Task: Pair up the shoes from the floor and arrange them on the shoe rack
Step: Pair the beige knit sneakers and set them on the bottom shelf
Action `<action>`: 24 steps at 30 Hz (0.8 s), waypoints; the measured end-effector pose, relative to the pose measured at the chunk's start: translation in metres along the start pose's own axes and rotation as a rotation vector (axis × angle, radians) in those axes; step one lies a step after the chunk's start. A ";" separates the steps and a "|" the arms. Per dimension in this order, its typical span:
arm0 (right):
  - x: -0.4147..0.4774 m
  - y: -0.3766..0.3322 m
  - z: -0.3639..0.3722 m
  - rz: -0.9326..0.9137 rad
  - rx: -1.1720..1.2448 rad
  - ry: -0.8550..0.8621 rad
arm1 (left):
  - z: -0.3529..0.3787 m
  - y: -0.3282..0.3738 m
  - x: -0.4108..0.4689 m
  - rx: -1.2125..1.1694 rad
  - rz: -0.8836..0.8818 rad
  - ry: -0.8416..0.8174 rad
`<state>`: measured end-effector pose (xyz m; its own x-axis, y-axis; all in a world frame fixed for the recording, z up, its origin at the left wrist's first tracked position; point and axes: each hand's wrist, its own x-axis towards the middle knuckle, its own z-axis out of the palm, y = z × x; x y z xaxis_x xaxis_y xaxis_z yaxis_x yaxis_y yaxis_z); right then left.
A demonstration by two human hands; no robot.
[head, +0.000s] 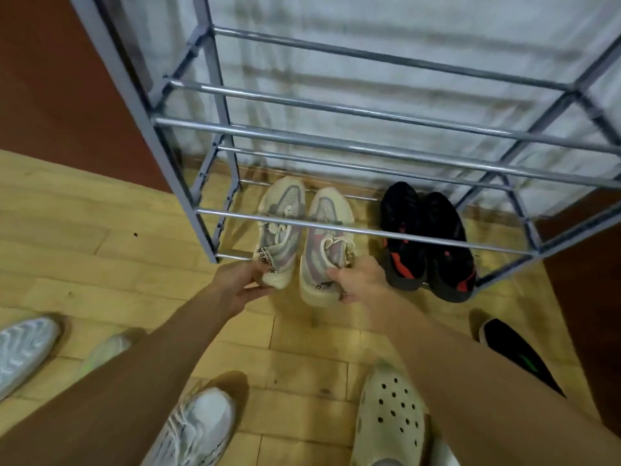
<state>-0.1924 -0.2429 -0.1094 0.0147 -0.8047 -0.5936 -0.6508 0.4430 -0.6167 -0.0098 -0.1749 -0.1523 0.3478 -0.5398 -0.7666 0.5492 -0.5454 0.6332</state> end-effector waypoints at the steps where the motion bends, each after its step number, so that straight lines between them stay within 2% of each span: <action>1: 0.012 -0.002 0.004 -0.017 -0.002 0.006 | 0.001 0.003 0.009 0.007 0.012 0.002; 8: 0.078 -0.013 0.036 -0.070 0.056 -0.049 | -0.006 0.023 0.062 0.047 0.071 0.052; 15: 0.091 -0.010 0.053 -0.105 -0.043 -0.059 | -0.015 0.017 0.077 0.175 0.093 0.084; 21: 0.059 -0.020 0.036 -0.084 -0.041 -0.067 | -0.013 0.022 0.028 0.252 0.051 0.111; 24: 0.019 -0.033 0.025 -0.114 -0.055 -0.070 | -0.025 0.028 -0.017 0.332 0.093 0.127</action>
<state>-0.1513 -0.2629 -0.1137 0.1423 -0.8182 -0.5571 -0.6822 0.3267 -0.6541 0.0190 -0.1650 -0.1238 0.4875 -0.5242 -0.6982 0.2417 -0.6874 0.6848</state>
